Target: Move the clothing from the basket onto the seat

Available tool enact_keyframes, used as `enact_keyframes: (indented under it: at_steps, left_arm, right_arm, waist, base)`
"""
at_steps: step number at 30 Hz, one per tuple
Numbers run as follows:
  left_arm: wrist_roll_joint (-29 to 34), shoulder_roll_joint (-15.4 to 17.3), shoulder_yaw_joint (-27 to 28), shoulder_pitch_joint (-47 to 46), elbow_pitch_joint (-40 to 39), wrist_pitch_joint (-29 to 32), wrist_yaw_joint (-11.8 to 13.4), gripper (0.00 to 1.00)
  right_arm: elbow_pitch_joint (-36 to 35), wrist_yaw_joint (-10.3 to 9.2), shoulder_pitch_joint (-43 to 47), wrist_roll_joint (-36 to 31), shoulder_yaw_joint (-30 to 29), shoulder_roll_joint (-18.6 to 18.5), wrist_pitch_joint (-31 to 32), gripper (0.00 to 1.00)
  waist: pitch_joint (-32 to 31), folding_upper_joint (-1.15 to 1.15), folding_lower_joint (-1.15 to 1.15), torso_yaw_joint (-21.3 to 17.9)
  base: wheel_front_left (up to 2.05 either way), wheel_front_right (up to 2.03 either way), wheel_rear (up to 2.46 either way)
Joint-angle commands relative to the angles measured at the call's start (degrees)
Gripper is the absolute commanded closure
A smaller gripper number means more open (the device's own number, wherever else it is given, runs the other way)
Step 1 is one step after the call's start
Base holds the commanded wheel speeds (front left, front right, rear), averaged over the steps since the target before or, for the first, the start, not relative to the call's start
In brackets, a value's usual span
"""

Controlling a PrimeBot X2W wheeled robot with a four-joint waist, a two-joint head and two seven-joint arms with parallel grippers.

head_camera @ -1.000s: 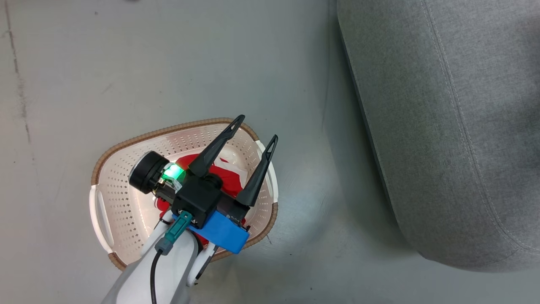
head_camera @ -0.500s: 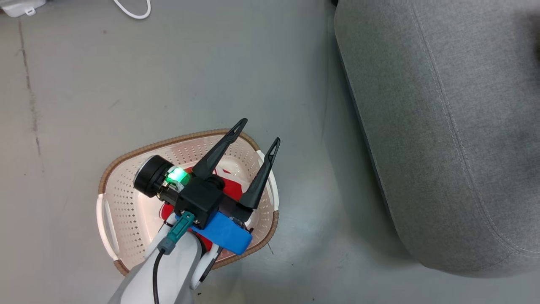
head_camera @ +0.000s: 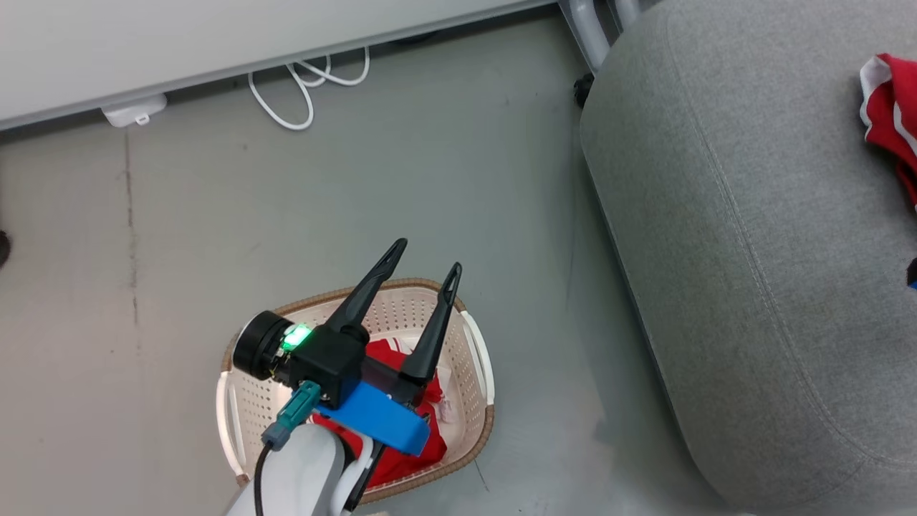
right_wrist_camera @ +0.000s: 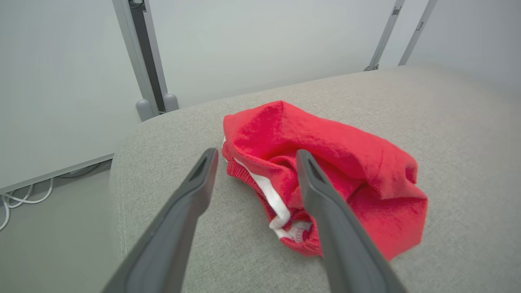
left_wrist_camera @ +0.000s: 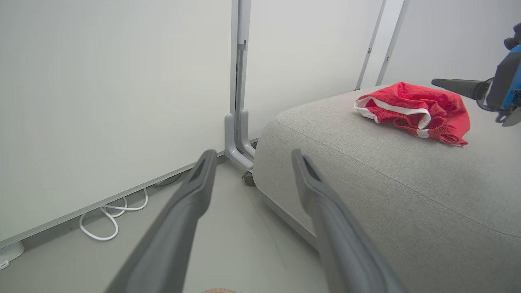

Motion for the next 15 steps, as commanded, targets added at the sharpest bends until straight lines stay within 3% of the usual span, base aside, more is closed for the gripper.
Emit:
enact_keyframes:
  at_steps: [1, 8, 15]
  left_arm:
    - [-0.5, 0.0, 1.3, 1.6, 0.3, -0.2, -0.1, 0.0]
    - [-0.9, -0.5, 5.6, 5.9, 1.4, -0.2, -0.1, 0.0]
    - [-1.3, -0.7, 9.7, 9.2, 2.9, -0.2, -0.1, 0.0]
  right_arm:
    - [-1.7, 0.01, 2.1, 0.7, 1.2, 1.3, 0.1, 0.0]
    - [-10.7, 0.01, 10.4, 3.3, 6.2, 5.0, 1.9, 0.0]
    - [-25.2, 0.01, 21.9, 5.1, 11.5, 6.2, 6.3, 0.0]
  waist:
    - [-3.2, 0.0, 0.0, 1.2]
    - [-8.9, 0.0, 0.0, 3.2]
    - [-14.0, 0.0, 0.0, 5.9]
  base:
    - [0.0, 0.0, 0.0]
    - [0.0, 0.0, 0.0]
    - [0.0, 0.0, 0.0]
